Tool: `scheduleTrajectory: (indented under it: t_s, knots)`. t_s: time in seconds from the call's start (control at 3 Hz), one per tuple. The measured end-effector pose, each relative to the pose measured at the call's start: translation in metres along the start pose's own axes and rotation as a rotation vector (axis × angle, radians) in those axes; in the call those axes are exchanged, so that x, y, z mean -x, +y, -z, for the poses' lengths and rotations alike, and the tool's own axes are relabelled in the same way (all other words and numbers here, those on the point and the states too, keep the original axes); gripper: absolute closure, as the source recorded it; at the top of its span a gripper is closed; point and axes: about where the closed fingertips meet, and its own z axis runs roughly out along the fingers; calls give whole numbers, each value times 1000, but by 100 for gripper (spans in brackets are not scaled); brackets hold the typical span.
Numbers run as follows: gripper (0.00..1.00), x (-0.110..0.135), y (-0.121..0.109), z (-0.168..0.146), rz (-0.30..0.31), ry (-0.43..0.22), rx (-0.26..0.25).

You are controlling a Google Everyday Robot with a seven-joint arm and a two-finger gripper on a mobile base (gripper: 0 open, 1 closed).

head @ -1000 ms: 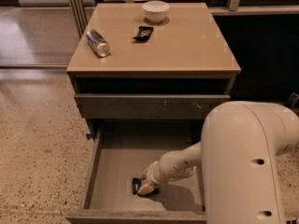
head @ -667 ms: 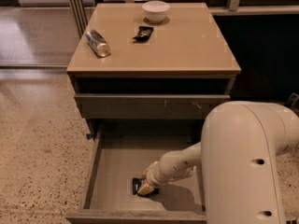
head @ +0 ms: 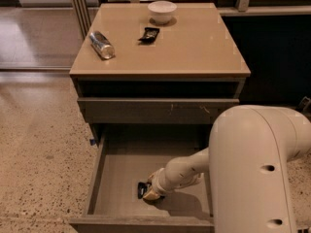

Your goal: Place rxbar blueberry into middle drawer

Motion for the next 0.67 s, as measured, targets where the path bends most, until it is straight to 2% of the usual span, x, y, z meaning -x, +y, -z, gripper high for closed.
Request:
scheduleTrajectory:
  t_s: [0.33,0.67]
  knots:
    - [0,0,0,0,0,0,0]
    - [0,0,0,0,0,0,0]
